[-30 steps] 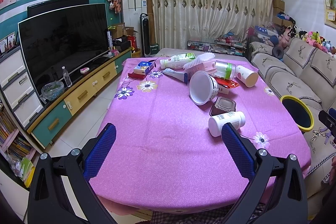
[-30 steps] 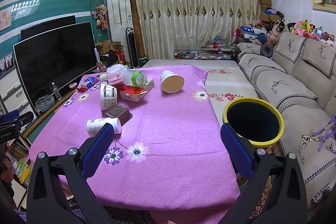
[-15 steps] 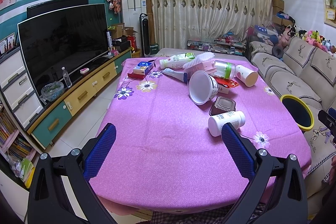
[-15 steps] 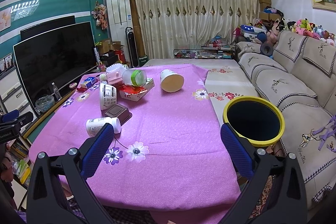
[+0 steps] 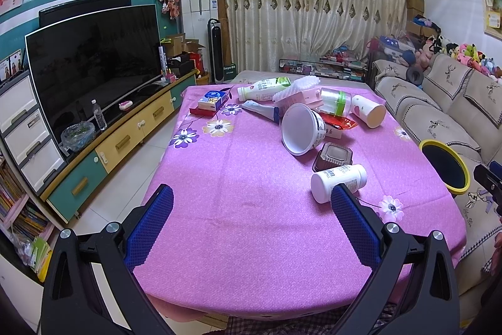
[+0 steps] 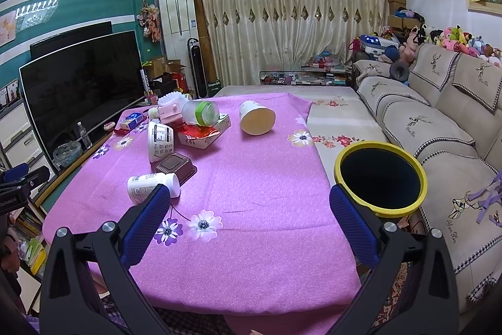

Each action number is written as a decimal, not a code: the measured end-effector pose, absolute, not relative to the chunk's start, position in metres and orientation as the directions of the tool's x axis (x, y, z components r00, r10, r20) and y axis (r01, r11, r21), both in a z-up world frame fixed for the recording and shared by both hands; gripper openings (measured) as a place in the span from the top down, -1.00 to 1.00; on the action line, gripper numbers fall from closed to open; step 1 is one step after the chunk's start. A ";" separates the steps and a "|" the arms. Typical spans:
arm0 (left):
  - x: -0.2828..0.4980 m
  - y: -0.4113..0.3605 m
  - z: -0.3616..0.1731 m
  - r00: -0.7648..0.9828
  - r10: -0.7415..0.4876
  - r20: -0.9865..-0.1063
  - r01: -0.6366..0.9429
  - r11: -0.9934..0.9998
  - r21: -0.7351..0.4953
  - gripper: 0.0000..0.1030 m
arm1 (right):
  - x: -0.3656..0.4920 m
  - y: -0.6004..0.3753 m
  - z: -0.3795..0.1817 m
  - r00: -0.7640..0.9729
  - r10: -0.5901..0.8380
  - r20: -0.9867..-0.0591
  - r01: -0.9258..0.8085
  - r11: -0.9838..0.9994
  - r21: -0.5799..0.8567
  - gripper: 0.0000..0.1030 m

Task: Collect trash

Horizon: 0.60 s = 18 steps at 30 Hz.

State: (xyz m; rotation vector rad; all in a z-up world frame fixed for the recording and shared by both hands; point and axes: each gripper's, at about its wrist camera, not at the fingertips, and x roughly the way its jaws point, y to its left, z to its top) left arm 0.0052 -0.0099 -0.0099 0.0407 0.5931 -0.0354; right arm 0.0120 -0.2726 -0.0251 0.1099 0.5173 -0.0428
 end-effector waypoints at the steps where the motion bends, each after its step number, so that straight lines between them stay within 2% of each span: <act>1: 0.006 -0.010 -0.010 0.828 -0.022 -0.560 0.046 0.999 0.029 -0.93 | 0.013 -0.273 -0.026 0.867 -0.008 -0.497 0.067 0.993 0.101 -0.88; 6: 0.011 -0.011 -0.012 0.826 -0.025 -0.563 0.052 0.998 0.032 -0.93 | 0.023 -0.277 -0.031 0.859 0.045 -0.511 0.039 0.987 0.154 -0.88; 18: 0.034 -0.016 -0.023 0.820 -0.051 -0.571 0.081 0.996 0.028 -0.93 | 0.090 -0.283 -0.047 0.834 0.073 -0.547 0.020 0.987 0.161 -0.88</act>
